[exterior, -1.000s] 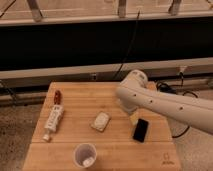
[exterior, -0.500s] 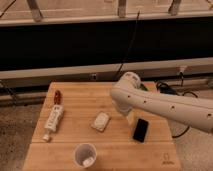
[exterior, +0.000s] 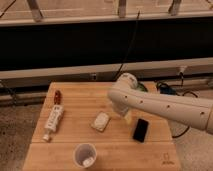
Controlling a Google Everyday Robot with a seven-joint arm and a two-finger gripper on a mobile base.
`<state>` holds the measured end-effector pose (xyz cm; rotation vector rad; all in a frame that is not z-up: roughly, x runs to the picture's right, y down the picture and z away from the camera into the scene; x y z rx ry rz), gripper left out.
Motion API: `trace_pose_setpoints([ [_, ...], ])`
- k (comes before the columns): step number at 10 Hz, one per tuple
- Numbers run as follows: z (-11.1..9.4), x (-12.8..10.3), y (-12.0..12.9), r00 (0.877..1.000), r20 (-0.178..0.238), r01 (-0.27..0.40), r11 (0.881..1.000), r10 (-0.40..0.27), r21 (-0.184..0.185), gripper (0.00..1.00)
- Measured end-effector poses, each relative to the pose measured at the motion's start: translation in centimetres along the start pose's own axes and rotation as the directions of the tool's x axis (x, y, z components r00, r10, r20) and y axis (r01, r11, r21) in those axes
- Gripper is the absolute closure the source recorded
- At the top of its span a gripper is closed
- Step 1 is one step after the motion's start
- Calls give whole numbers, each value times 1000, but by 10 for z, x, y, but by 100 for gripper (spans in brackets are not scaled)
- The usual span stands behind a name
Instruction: Place the white sponge in the ceramic bowl
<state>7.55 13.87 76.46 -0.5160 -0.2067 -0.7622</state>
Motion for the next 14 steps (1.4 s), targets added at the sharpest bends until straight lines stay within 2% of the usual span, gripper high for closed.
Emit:
trace_pose_setpoints([
  [4, 8, -6, -8, 995, 9, 95, 996, -95, -4, 20],
  [8, 19, -17, -13, 982, 27, 186, 983, -186, -11, 20],
  [11, 28, -26, -14, 968, 43, 247, 969, -247, -5, 20],
  [14, 39, -35, -14, 946, 61, 320, 947, -320, 13, 20],
])
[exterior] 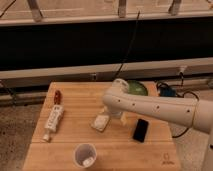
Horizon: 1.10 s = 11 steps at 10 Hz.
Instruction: Place the white sponge in the ceramic bowl
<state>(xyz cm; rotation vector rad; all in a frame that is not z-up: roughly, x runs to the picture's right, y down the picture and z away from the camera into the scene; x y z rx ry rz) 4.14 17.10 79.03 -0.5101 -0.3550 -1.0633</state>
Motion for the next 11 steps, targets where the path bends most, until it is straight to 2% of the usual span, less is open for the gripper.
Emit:
trace_pose_setpoints([
  [5, 19, -12, -7, 996, 20, 87, 996, -88, 35, 20],
  [8, 34, -23, -3, 993, 29, 115, 992, -117, 51, 20],
  [11, 40, -28, -7, 991, 45, 122, 991, -124, 50, 20],
])
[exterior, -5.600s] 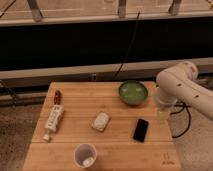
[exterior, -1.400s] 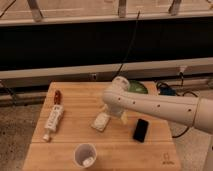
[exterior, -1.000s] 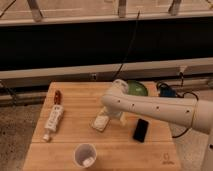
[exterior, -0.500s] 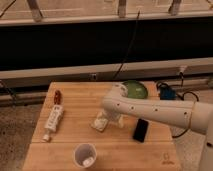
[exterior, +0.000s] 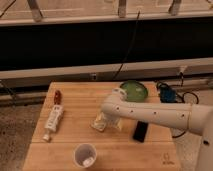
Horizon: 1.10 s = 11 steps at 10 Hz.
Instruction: Place the white sponge in the ceramic bowl
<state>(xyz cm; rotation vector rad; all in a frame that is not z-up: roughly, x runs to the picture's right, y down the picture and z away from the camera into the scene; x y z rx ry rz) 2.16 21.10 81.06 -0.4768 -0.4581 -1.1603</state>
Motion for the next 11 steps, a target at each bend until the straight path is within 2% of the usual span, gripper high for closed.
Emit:
trace_pose_setpoints([
  [11, 23, 1, -3, 1000, 19, 0, 1000, 0, -2, 20],
])
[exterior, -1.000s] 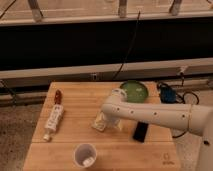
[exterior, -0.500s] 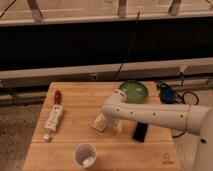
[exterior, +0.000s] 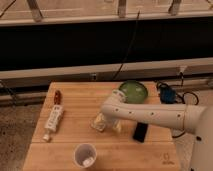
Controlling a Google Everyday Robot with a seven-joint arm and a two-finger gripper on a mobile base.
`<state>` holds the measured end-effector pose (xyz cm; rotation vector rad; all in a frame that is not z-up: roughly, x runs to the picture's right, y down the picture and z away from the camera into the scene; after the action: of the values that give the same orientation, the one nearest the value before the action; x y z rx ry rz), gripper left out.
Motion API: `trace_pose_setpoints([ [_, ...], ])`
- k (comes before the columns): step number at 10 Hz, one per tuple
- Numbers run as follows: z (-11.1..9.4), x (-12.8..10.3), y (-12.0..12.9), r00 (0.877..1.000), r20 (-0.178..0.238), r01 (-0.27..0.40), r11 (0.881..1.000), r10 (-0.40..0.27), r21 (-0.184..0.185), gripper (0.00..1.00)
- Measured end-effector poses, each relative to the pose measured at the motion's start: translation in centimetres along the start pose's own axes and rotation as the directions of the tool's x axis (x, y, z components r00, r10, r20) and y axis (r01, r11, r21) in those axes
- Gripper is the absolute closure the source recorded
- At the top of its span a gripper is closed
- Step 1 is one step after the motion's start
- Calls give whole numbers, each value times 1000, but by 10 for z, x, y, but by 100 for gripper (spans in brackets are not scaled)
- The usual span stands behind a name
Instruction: Place the white sponge in the ceramic bowl
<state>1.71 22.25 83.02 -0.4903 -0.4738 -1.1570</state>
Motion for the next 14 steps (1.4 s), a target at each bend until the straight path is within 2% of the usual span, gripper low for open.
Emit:
trace_pose_setpoints([
  [8, 10, 3, -4, 1000, 14, -2, 1000, 2, -5, 24],
  [11, 9, 3, -3, 1000, 14, -1, 1000, 1, -6, 38],
  [14, 7, 3, -5, 1000, 15, -2, 1000, 2, -4, 42],
])
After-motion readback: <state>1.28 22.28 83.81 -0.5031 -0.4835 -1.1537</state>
